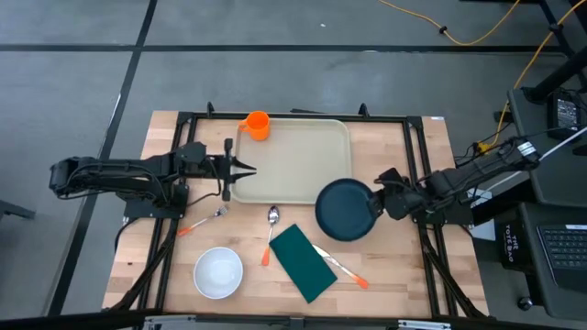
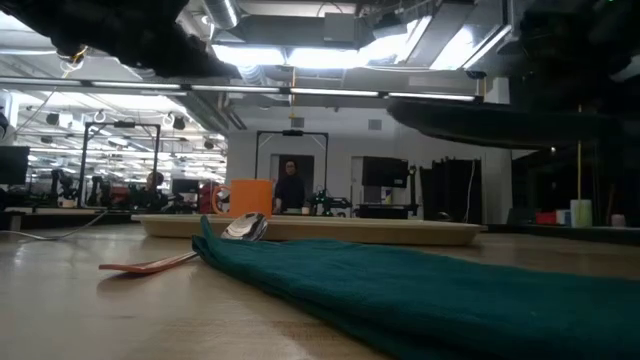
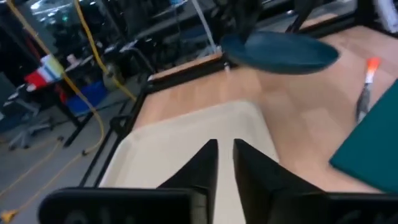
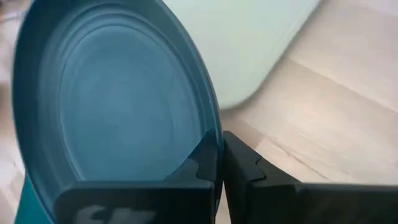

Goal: Set up tray
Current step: Put the green plate on the brown serving tray below the orange mug

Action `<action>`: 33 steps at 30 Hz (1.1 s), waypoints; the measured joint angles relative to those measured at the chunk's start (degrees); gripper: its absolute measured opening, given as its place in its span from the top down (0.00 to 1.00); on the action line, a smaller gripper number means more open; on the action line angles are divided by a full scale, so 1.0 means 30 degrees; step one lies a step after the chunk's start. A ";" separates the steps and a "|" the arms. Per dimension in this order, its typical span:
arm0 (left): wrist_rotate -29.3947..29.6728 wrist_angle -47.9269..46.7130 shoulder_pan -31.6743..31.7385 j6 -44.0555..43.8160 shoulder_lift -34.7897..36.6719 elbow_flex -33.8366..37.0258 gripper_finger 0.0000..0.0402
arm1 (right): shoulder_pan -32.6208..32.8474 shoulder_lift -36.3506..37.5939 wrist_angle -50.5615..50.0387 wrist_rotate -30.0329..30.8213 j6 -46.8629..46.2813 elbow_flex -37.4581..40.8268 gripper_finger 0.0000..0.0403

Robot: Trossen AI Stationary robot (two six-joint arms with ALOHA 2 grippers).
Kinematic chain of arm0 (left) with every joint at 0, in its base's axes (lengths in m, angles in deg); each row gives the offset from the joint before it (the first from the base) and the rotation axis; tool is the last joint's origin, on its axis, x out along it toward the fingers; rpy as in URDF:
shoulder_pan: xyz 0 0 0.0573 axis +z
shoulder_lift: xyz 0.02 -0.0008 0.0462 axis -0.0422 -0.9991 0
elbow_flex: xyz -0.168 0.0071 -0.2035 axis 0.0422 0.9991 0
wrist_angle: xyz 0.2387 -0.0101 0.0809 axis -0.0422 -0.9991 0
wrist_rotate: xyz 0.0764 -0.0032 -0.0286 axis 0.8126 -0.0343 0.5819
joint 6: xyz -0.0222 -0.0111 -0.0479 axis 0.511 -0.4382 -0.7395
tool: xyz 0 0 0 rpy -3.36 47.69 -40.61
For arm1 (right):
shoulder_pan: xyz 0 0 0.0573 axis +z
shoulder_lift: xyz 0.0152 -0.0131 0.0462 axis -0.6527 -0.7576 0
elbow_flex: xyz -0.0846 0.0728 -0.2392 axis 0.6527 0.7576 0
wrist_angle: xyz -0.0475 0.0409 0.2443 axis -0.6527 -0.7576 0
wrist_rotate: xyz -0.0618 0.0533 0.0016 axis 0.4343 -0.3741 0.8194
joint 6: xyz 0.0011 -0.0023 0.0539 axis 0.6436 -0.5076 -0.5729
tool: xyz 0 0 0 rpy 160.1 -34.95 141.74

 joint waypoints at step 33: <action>1.0589 0.1608 -0.6904 1.0204 -1.3428 -0.8124 0.63 | -0.7081 -0.0154 0.2719 -0.5872 0.4564 -0.0052 0.98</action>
